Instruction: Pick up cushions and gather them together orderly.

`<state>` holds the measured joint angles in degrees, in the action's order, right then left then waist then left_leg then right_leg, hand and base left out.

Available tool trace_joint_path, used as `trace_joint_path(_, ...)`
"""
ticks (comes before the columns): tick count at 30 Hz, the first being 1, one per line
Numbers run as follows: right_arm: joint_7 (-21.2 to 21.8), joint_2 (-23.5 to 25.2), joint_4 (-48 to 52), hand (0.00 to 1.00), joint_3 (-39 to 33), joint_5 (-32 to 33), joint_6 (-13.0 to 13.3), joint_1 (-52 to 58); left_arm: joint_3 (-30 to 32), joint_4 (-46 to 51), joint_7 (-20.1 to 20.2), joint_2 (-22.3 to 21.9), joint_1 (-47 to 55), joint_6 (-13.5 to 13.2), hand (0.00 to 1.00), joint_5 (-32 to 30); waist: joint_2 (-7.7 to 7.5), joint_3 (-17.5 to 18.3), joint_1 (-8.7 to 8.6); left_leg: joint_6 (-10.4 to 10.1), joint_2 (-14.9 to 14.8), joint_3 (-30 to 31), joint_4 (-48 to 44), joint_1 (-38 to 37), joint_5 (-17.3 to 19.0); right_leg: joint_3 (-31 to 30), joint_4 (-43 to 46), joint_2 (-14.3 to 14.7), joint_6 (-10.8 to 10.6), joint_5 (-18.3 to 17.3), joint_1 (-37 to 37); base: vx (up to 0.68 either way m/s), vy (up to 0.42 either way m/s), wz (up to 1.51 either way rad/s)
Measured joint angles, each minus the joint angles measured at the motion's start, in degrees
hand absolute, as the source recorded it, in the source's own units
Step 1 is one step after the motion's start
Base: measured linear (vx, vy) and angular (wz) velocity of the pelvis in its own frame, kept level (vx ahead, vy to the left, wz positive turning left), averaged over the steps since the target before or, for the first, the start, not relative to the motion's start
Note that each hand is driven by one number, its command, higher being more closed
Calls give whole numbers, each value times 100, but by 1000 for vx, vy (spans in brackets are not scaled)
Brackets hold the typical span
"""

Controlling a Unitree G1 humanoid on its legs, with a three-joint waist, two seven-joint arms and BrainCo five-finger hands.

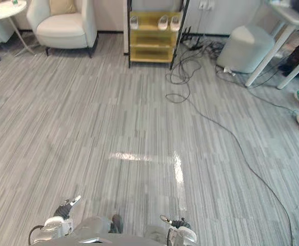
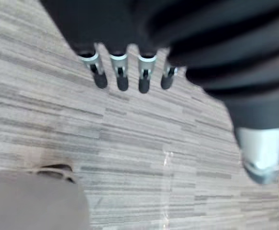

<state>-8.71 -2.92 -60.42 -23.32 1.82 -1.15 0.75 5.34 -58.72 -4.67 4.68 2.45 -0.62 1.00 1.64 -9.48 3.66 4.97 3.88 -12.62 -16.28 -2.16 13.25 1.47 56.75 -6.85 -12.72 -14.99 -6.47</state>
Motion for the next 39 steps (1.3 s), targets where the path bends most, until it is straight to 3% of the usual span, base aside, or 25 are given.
trace_joint_path(3, 3, -5, 101, 0, -17, 3, 13, -17, -110, -68, 2, 33, 42, 38, 0, -2, 54, -1, -65, -18, -47, 166, 392, -552, 13, 788, -445, -95, 668, -342, -308, 345, 24, 22)
trace_joint_path(6, 5, -35, 99, 0, -50, 7, 21, -116, -109, -69, 2, 24, 51, 53, 0, -3, 92, -23, -94, -208, -207, 206, 581, -851, 122, 1014, -1722, 49, 907, -346, -782, 372, -59, 13)
trace_joint_path(7, 6, -104, 108, 0, -46, 8, 24, -169, -112, -97, 0, -17, 57, 55, 0, -3, 186, -77, -160, -311, -383, 315, 601, -974, 190, 885, -2594, 272, 1020, -14, -957, 329, -123, 33)
trace_joint_path(9, -3, -210, 98, 0, -25, 0, 0, -94, -150, -101, 1, -20, 111, 48, 0, -9, 213, -106, -229, -485, -526, 521, 714, -1129, 278, 509, -4012, 429, 945, 937, -960, 428, -214, 58)
trace_joint_path(11, -3, -219, 85, 0, -29, 1, -34, 65, -136, -103, 1, 27, 123, 44, 0, -8, 94, -106, -230, -665, -478, 724, 787, -1316, 402, 387, -4300, 304, 858, 1689, -960, 356, -229, 49)
trace_joint_path(12, -4, -295, 66, 0, -57, 1, -43, 146, -131, -159, -16, -40, 124, 47, 0, -11, 226, -109, -232, -769, -650, 840, 804, -1479, 497, 475, -3933, 381, 982, 1837, -979, 379, -268, 35)
trace_joint_path(13, -4, -396, 61, 0, -46, -4, -54, 172, -112, -174, -14, -166, 166, 39, 0, -12, 366, -79, -236, -803, -806, 916, 610, -1422, 479, 554, -3778, 494, 1036, 1513, -1023, 376, -257, 20)
trace_joint_path(14, -4, -417, 53, 0, -49, -4, -58, 176, -109, -183, -13, -195, 167, 39, 0, -11, 402, -71, -238, -807, -859, 949, 502, -1362, 478, 577, -3766, 530, 1051, 1467, -1026, 360, -253, 14)
trace_joint_path(15, -4, -452, 30, 0, -55, -4, -64, 185, -95, -234, -11, -237, 141, 38, 0, -14, 546, -25, -252, -916, -976, 1041, -16, -1097, 414, 684, -3818, 628, 1141, 1346, -920, 421, -316, 18)
trace_joint_path(17, -4, -465, -74, 0, -94, -3, -72, 195, -65, -254, 0, -245, 136, 35, 0, -14, 576, -47, -277, -1085, -1141, 1154, -1059, -686, 246, 745, -4043, 764, 1207, 1272, -618, 324, -250, 16)
trace_joint_path(18, -7, -470, -151, 0, -158, -1, -92, 239, -11, -252, 5, -248, 141, 21, 0, -15, 596, -70, -233, -1103, -1326, 1176, -2292, -259, -11, 771, -4377, 902, 1287, 1216, -145, 279, -162, 4)
trace_joint_path(19, -7, -469, -146, 0, -160, 7, -96, 301, 106, -210, 9, -267, 165, 2, 0, -15, 614, -93, -175, -1025, -1555, 959, -3248, 109, 44, 774, -4742, 1021, 1294, 1218, 340, 333, -188, 3)
trace_joint_path(22, -10, -458, -143, 0, -161, 12, -95, 337, 124, -55, 8, -251, 262, -2, 0, -15, 595, -92, -116, -857, -1706, 487, -3519, 640, 157, 734, -5168, 1057, 1301, 1222, 903, 226, -84, -8)
trace_joint_path(26, -25, -441, -134, 0, -227, 55, -78, 339, 117, -48, -5, -241, 283, 6, 0, -15, 568, -105, -49, -961, -1386, 513, -1811, 984, 237, 675, -5306, 846, 1242, 1229, 1203, 232, 96, -11)
trace_joint_path(27, -26, -434, -135, 0, -257, 56, -73, 389, 110, -46, -9, -242, 286, 6, 0, -15, 557, -112, -49, -1037, -1173, 656, -918, 894, 58, 665, -5277, 731, 1149, 1159, 1263, 198, 208, -9)
trace_joint_path(28, -27, -460, -133, 0, -263, 55, -68, 444, 86, -60, -4, -270, 292, 6, 0, -14, 586, -110, -28, -1011, -1040, 779, -141, 767, -823, 527, -5185, 699, 1008, 1061, 1274, 198, 220, -18)
trace_joint_path(29, -31, -439, -127, 0, -270, 56, -62, 436, 97, -74, 2, -246, 300, 8, 0, -14, 492, -130, -11, -876, -952, 748, -68, 677, -847, 489, -5190, 649, 989, 1058, 1327, 220, 206, -20)
trace_joint_path(30, -32, -379, -126, 0, -268, 55, -54, 440, 94, -81, 0, -170, 322, 8, 0, -13, 426, -120, -13, -883, -836, 754, 48, 582, -859, 466, -5225, 558, 961, 1045, 1389, 218, 184, 1)
trace_joint_path(32, -35, -186, -129, 0, -274, 53, -48, 437, 81, -76, 3, 18, 271, 7, 0, -15, 75, -152, -1, -747, -585, 658, 188, 453, -860, 386, -5264, 319, 890, 991, 1444, 215, 199, 6)
trace_joint_path(35, -39, -144, -126, 0, -277, 53, -38, 459, 72, -114, 2, 50, 290, 25, 0, -23, 9, -139, 5, -605, -418, 635, 410, 207, -882, 357, -5283, 186, 889, 989, 1581, 116, 116, 0)
trace_joint_path(39, -37, -171, -125, 0, -275, 42, -32, 494, -98, -148, 6, 57, 329, 27, 0, -129, 50, -35, -12, -416, -242, 632, 942, -125, -1019, 236, -5298, 73, 860, 916, 1650, 41, 47, -2)
